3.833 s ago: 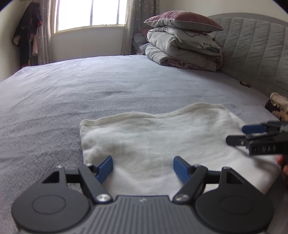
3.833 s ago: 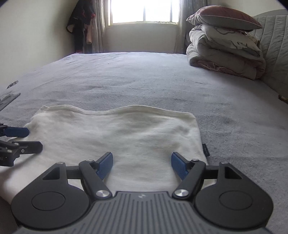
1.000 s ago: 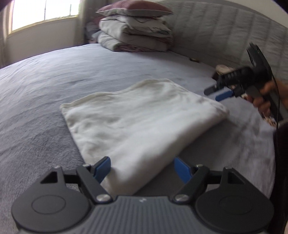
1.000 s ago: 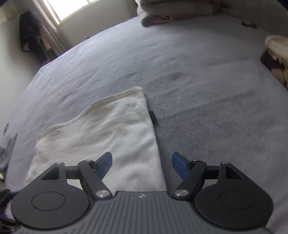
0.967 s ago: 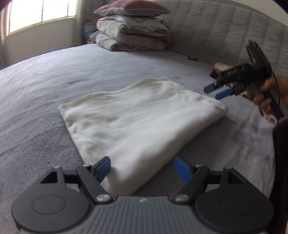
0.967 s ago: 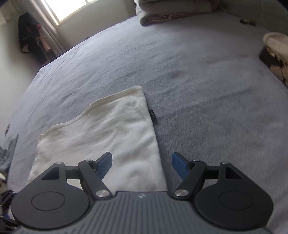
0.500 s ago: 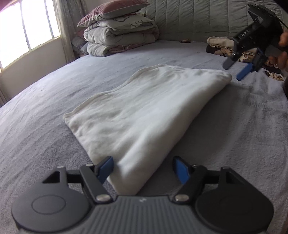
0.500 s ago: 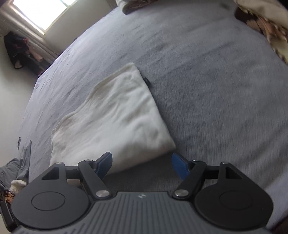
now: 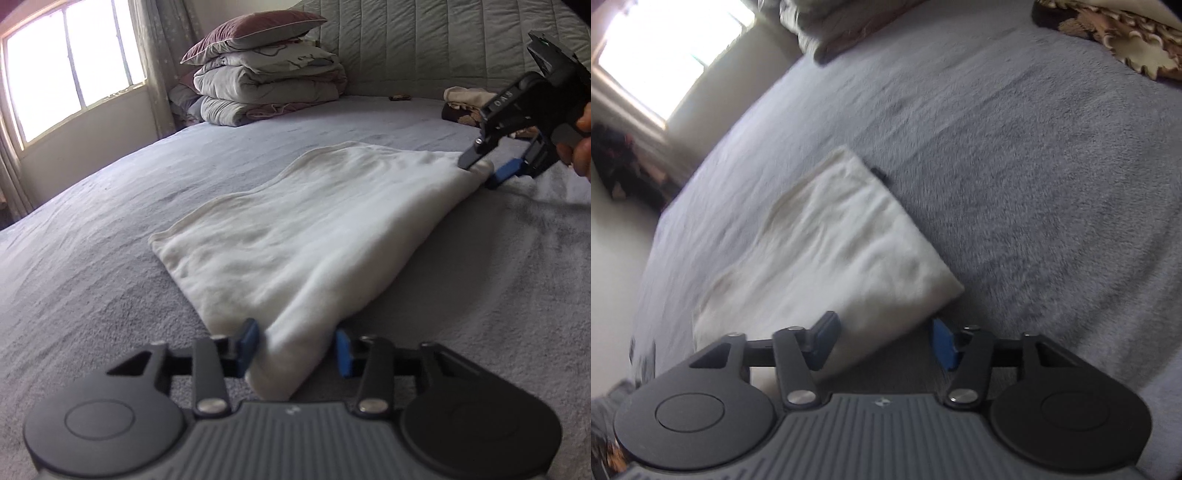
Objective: Fold clothes
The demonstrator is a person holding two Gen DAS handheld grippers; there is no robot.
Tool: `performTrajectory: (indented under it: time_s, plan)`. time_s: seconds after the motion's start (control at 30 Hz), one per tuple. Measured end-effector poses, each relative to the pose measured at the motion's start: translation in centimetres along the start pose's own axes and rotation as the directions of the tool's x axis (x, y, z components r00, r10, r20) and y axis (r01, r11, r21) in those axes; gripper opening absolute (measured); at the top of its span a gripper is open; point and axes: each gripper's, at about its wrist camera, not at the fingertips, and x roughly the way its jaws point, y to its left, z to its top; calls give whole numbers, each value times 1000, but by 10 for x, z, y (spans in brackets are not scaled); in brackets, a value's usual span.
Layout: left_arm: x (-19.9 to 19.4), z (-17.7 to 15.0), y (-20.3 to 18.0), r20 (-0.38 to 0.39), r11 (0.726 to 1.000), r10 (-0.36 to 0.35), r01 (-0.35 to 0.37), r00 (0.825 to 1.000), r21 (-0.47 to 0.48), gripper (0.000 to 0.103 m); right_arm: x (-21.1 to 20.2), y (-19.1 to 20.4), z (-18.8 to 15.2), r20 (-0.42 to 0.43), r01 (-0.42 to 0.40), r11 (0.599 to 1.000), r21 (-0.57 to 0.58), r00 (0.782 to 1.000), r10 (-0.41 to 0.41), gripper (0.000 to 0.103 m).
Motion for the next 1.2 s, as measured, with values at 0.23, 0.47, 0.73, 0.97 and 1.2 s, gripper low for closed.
performTrajectory:
  time_s: [0.23, 0.47, 0.73, 0.97, 1.2]
  plan:
    - [-3, 14, -18, -82, 997, 80, -79, 993, 22, 11, 0, 2, 11, 54, -26, 1000, 2, 998, 26, 16]
    - [-17, 39, -38, -161, 995, 102, -104, 982, -4, 7, -6, 8, 34, 80, -41, 998, -47, 996, 45, 9]
    - [-33, 66, -92, -236, 999, 36, -44, 971, -27, 7, -4, -7, 73, 77, -50, 997, -54, 996, 54, 9]
    - [-37, 88, -140, -257, 997, -82, 75, 963, -36, 7, -3, -16, 107, 78, -48, 992, -117, 995, 58, 9]
    - [-29, 110, -175, -266, 978, -206, 187, 942, -95, 7, 5, -32, 135, 85, -57, 987, -150, 994, 71, 7]
